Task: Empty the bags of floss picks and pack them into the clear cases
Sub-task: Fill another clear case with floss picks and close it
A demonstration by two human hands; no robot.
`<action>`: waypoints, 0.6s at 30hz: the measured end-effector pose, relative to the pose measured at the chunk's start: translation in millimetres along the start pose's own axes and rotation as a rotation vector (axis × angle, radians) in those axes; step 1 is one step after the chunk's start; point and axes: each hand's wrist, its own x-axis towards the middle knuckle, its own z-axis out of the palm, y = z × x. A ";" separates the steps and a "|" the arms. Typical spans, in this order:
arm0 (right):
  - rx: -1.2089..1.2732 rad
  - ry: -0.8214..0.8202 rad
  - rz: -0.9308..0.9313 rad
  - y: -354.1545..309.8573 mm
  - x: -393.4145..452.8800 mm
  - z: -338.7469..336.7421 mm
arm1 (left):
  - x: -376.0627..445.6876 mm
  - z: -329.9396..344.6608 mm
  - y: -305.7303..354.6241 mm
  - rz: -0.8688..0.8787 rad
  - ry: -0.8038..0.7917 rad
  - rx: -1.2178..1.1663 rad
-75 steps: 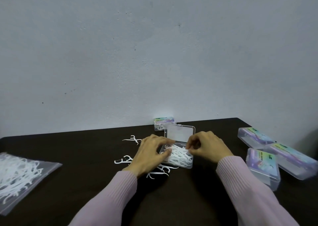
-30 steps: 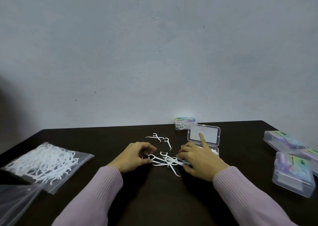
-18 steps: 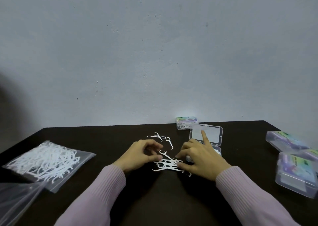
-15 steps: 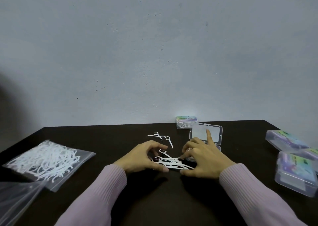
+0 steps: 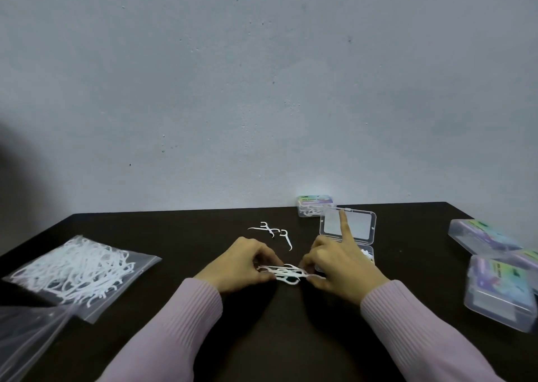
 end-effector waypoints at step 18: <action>-0.058 0.126 0.104 -9.1 0.4 6.1 | 0.9 -5.5 -6.5 0.039 0.159 0.072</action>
